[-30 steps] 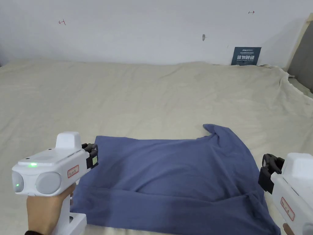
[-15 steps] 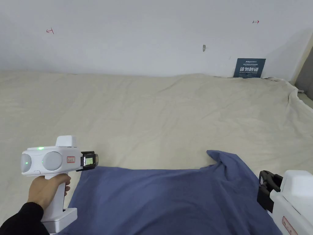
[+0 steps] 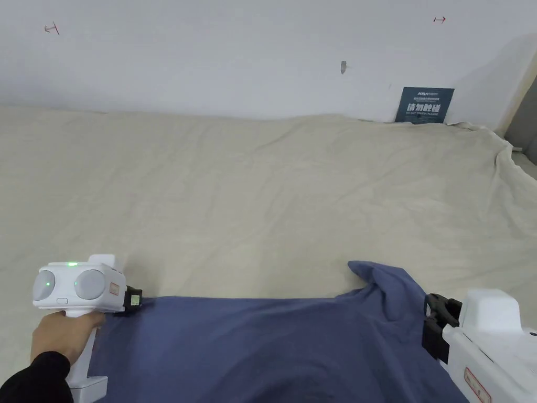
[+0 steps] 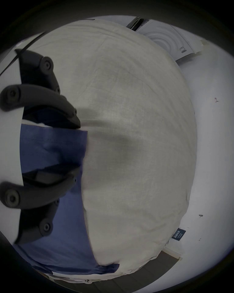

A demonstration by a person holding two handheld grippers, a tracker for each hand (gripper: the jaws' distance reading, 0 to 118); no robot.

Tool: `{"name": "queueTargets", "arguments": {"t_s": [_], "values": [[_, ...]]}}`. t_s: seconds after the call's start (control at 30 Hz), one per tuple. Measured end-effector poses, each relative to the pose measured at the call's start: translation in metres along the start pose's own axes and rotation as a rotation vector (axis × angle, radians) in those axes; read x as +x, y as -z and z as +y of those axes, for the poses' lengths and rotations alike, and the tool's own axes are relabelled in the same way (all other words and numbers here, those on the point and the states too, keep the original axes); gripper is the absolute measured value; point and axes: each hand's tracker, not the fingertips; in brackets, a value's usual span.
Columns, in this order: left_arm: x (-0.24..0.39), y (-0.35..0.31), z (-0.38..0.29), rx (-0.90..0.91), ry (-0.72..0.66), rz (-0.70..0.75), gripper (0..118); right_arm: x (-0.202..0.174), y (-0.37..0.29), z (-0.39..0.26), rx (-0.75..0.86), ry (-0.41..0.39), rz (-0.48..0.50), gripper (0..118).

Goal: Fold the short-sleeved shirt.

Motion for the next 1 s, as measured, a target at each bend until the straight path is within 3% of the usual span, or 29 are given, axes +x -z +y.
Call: {"name": "queueTargets", "arguments": {"t_s": [0.03,0.07,0.1,0.33,0.47,0.53,0.57,0.6,0.77,0.9,1.0], "values": [[0.004,-0.013,-0.003,0.017,0.034,0.018,6,0.001,0.001,0.000,-0.004,0.000,-0.001,0],[0.004,-0.014,-0.005,0.022,0.048,0.001,2,0.005,0.003,0.000,-0.012,0.006,0.000,0],[0.005,-0.015,-0.004,0.011,0.035,-0.057,1,0.009,0.004,0.000,-0.020,0.018,0.001,0],[-0.002,-0.069,-0.010,0.132,0.007,-0.090,0,0.048,0.034,0.016,-0.119,0.055,-0.030,2],[-0.006,-0.099,-0.014,0.190,0.001,-0.145,0,0.075,0.072,0.020,-0.226,0.054,-0.053,18],[-0.007,-0.108,-0.015,0.202,0.004,-0.156,0,0.085,0.094,0.017,-0.280,0.064,-0.056,69],[-0.012,-0.101,-0.013,0.206,0.007,-0.160,0,0.090,0.106,0.014,-0.300,0.066,-0.058,87],[-0.012,-0.101,-0.013,0.207,0.008,-0.163,0,0.094,0.117,0.011,-0.329,0.061,-0.058,96],[-0.014,-0.091,-0.011,0.201,0.014,-0.161,0,0.090,0.156,-0.003,-0.435,0.002,-0.074,94],[-0.019,-0.080,-0.013,0.184,0.015,-0.150,0,0.082,0.177,-0.012,-0.486,-0.016,-0.087,66],[-0.015,-0.079,-0.016,0.171,0.010,-0.146,0,0.072,0.180,-0.019,-0.490,-0.031,-0.079,53]]}}
